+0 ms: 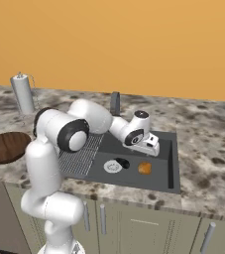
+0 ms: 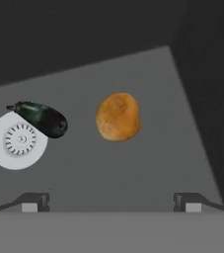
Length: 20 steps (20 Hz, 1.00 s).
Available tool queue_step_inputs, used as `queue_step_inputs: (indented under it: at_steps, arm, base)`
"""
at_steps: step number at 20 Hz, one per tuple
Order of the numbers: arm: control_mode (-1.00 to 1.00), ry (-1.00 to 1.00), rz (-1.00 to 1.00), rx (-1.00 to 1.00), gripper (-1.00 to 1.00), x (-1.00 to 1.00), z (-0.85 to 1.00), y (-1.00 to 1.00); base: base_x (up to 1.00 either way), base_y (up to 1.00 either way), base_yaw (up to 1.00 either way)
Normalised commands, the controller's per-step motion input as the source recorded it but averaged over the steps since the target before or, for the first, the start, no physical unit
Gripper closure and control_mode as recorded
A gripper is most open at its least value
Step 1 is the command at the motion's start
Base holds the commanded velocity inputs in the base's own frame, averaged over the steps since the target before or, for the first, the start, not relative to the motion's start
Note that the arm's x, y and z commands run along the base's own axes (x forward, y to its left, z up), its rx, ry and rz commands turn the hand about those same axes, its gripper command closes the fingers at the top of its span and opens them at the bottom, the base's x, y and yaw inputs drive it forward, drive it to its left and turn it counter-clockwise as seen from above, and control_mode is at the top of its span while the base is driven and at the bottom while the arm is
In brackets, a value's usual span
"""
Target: Remove the eggplant and potato from the sink. Then move the bowl and cup from the counter to the sink for washing.
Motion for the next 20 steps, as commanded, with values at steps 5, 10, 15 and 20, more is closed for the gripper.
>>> queue_step_inputs:
  at_steps: [5,10,15,20]
  arm:
    - [-1.0,0.0,0.0,-0.04,-1.0,0.25,-0.18,-0.11]
    - [-1.0,-0.01,0.0,-0.01,-1.0,0.21,-0.17,-0.11]
    - [-1.0,-0.03,0.0,0.0,-1.0,0.2,-0.18,-0.1]
    - [-1.0,-0.04,0.01,0.0,-1.0,0.1,-0.15,-0.09]
  base:
    - [0.0,0.0,0.0]
    - [0.0,0.0,0.0]
    - [0.0,0.0,0.0]
    - [0.0,0.0,0.0]
